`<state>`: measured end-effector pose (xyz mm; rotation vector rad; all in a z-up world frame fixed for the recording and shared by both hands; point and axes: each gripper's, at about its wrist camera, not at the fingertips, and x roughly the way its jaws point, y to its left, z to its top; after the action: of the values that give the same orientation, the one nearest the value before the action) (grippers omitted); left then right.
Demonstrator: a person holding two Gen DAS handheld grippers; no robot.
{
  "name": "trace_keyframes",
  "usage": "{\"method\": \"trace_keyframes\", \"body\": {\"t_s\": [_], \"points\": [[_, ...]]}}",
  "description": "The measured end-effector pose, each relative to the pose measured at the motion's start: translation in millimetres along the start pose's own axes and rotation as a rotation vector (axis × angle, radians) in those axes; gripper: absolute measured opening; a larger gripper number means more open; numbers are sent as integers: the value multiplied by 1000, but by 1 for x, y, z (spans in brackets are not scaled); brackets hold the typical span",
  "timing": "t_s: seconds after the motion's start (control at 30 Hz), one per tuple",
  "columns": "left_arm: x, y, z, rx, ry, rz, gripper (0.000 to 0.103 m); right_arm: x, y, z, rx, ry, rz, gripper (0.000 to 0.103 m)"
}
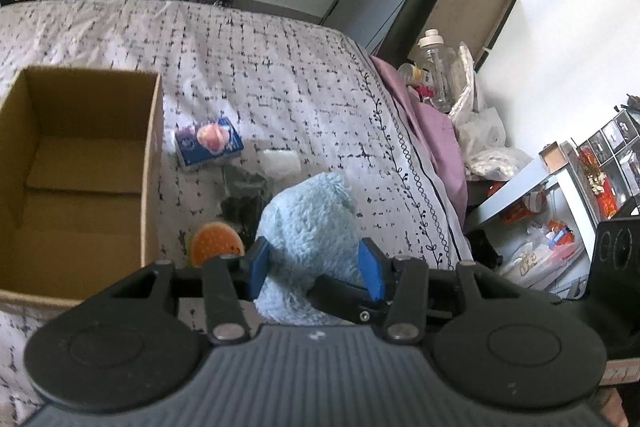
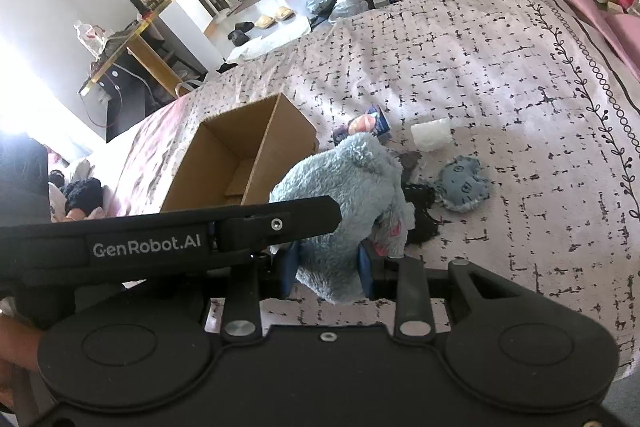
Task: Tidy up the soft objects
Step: 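Lift the light-blue plush with the right gripper and carry it over the box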
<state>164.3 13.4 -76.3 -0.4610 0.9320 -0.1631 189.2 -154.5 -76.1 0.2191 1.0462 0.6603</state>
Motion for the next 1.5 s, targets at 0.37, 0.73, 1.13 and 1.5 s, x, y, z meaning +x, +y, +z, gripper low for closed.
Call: {"method": "trace_keyframes", "body": {"t_s": [0.37,0.73,1.13,1.5], "points": [[-21,9,18,76,-42,-1,47,2,35,13,-33,-37,-36,31],[-34,35,23,61,-62,16,47,20,72,18,-111,-34,-90,31],[-55,59,50,108,-57,36,47,35,107,33,-115,-58,-89,31],[-70,94,64,116,9,111,47,63,135,35,-30,-18,-24,31]]}}
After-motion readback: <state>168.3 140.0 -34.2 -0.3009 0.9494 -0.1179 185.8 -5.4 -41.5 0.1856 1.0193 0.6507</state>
